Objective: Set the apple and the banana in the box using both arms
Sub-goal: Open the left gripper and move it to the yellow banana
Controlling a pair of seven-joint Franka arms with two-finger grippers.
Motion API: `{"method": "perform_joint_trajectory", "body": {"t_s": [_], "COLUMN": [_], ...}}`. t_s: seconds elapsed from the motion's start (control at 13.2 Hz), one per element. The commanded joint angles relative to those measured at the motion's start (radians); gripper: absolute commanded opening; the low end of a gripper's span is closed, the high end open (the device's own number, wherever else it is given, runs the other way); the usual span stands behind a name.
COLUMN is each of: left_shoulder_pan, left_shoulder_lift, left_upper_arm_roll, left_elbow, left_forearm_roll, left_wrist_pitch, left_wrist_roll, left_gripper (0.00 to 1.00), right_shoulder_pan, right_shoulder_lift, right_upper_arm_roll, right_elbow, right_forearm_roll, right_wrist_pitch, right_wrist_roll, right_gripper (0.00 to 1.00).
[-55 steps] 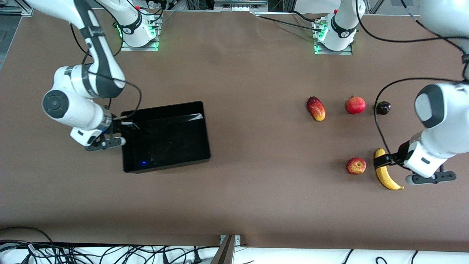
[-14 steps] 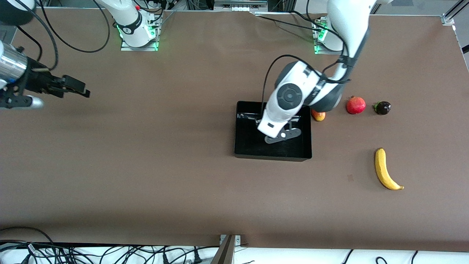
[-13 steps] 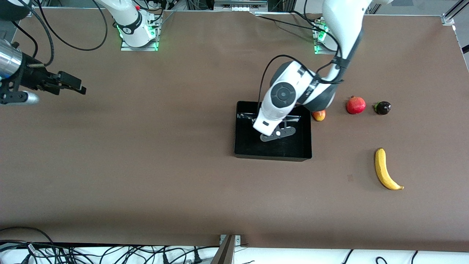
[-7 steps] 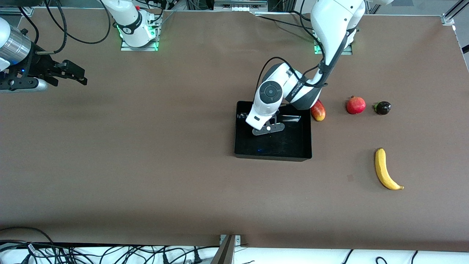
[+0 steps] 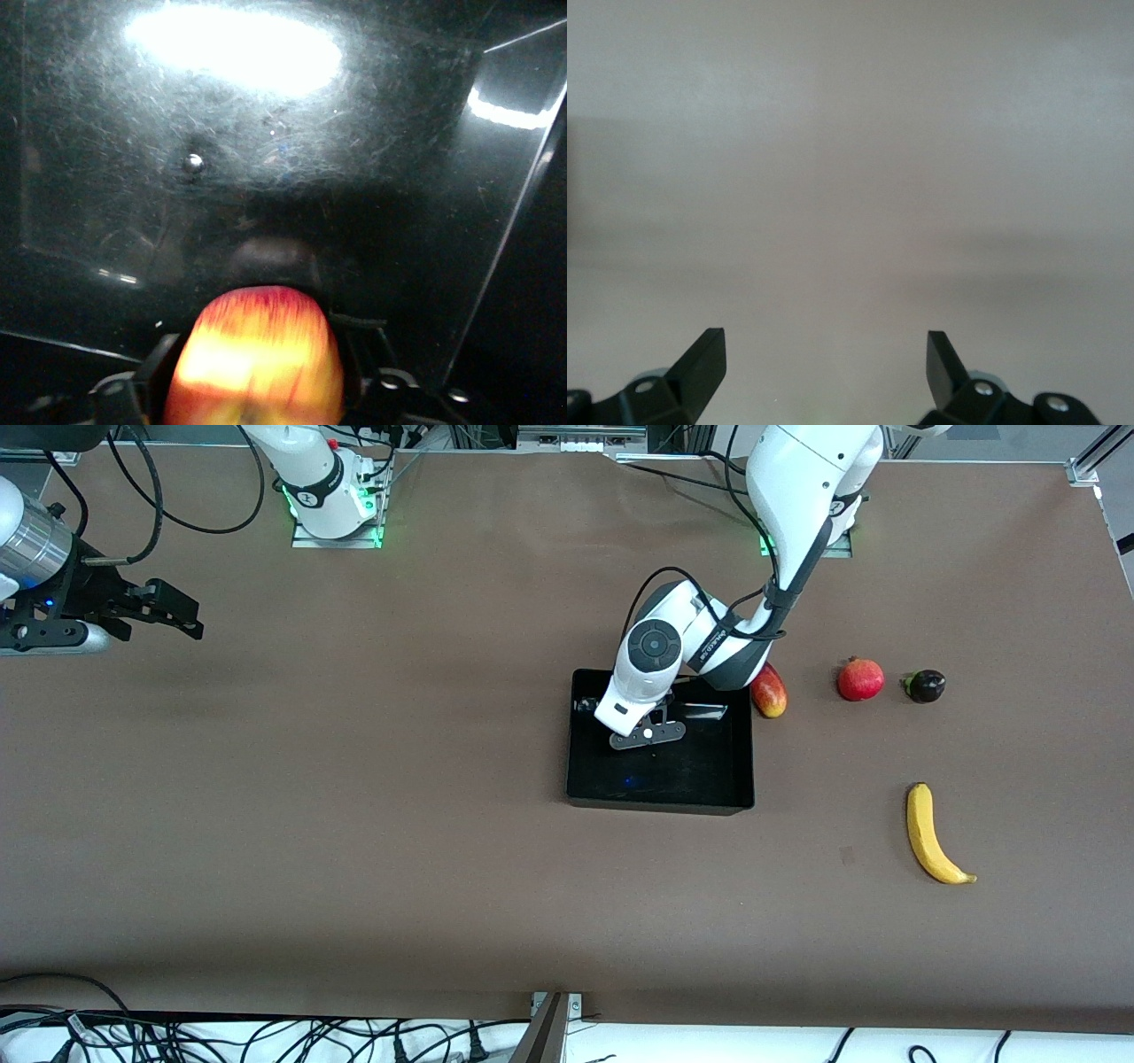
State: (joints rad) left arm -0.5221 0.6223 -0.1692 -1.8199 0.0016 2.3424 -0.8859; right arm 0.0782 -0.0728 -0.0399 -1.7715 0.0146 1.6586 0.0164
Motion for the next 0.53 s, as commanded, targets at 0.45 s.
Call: {"method": "perform_joint_trajectory", "body": {"t_s": [0.45], "left_shoulder_pan": [0.124], "left_shoulder_lift": [-0.177], "left_upper_arm_roll": [-0.023], "left_elbow": [0.169], "left_forearm_roll": [0.031], "left_wrist_pitch": [-0.532], "left_wrist_roll": [0.049], "left_gripper": [1.00], "right_shoulder_pan": [-0.026], "right_shoulder_lift": [0.027], "right_upper_arm_roll": [0.012], "right_elbow": [0.050], "right_forearm_roll": [-0.030], "right_wrist_pitch": [0.003], "right_wrist_roll": [0.002], "right_gripper": [1.00]}}
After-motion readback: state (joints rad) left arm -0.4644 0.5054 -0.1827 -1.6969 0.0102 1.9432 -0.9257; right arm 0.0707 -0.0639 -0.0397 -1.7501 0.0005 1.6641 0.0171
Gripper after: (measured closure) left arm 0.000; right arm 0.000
